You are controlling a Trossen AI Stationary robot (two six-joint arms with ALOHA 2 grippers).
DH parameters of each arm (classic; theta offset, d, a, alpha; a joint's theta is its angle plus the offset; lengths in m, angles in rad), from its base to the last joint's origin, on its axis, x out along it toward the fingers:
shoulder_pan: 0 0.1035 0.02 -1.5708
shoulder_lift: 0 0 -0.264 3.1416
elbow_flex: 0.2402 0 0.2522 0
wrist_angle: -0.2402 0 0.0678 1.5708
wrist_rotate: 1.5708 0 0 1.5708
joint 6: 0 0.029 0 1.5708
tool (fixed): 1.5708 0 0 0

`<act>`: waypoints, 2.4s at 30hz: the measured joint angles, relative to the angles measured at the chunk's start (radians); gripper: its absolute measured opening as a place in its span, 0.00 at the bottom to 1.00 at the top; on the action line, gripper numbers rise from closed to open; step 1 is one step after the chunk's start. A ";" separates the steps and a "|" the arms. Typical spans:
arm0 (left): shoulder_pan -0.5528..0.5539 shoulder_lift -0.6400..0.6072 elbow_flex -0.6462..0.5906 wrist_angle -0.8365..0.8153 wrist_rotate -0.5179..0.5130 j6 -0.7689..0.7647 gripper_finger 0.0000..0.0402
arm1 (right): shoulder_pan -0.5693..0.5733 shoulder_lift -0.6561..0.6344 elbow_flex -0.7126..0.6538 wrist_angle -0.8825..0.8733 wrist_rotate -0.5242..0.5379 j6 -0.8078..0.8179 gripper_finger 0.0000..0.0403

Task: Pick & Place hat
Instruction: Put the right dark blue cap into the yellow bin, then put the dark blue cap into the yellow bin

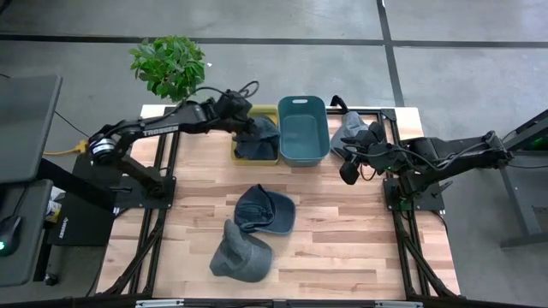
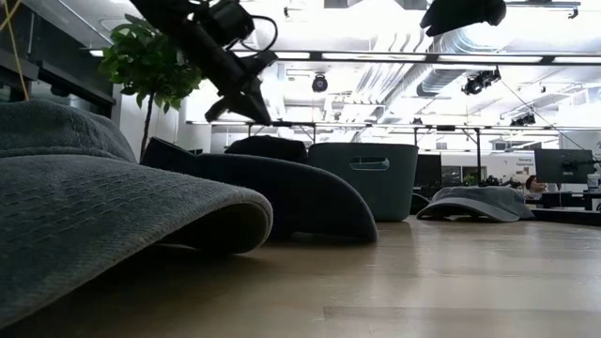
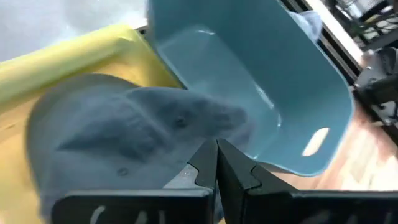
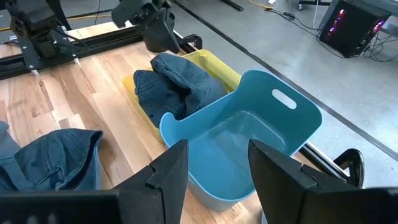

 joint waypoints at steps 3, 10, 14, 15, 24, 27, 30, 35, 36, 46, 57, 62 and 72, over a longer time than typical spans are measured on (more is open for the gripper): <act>-0.022 0.042 0.000 0.013 -0.021 -0.002 0.00 | 0.000 0.000 0.000 0.000 0.000 0.004 0.40; -0.030 0.099 0.000 -0.039 -0.079 -0.025 0.00 | 0.000 0.000 0.000 0.000 -0.024 0.015 0.40; -0.030 0.121 0.000 -0.116 -0.088 -0.024 0.00 | 0.000 0.000 0.000 0.000 -0.029 0.018 0.40; -0.030 0.125 0.000 -0.128 -0.088 -0.024 0.00 | 0.000 0.000 0.000 0.000 -0.029 0.018 0.40; -0.029 0.098 0.000 -0.118 -0.098 0.001 0.00 | 0.000 0.000 0.000 0.000 -0.032 0.012 0.40; -0.029 0.065 0.001 -0.127 -0.113 0.007 0.00 | 0.000 0.000 0.000 0.000 -0.038 0.010 0.40; -0.030 0.044 0.001 -0.120 -0.114 0.010 0.00 | 0.000 0.000 0.000 0.000 -0.055 0.009 0.40; -0.030 -0.016 0.000 -0.168 -0.071 0.011 0.00 | 0.000 0.000 0.000 0.000 -0.064 0.008 0.40; -0.033 -0.027 0.000 -0.186 -0.058 0.011 0.00 | 0.000 0.000 0.000 -0.001 -0.066 0.008 0.40; -0.134 -0.119 0.000 -0.388 0.035 0.085 0.00 | 0.000 0.000 0.000 -0.022 -0.081 0.000 0.40; -0.329 -0.119 -0.075 -0.406 0.014 -0.016 0.00 | 0.000 0.000 0.000 -0.029 -0.124 0.000 0.40; -0.392 -0.129 -0.169 -0.368 0.011 -0.162 0.00 | 0.000 0.000 0.000 -0.035 -0.155 0.000 0.40; -0.508 -0.135 -0.289 -0.245 0.026 -0.420 0.00 | 0.000 0.000 0.000 -0.060 -0.168 -0.020 0.40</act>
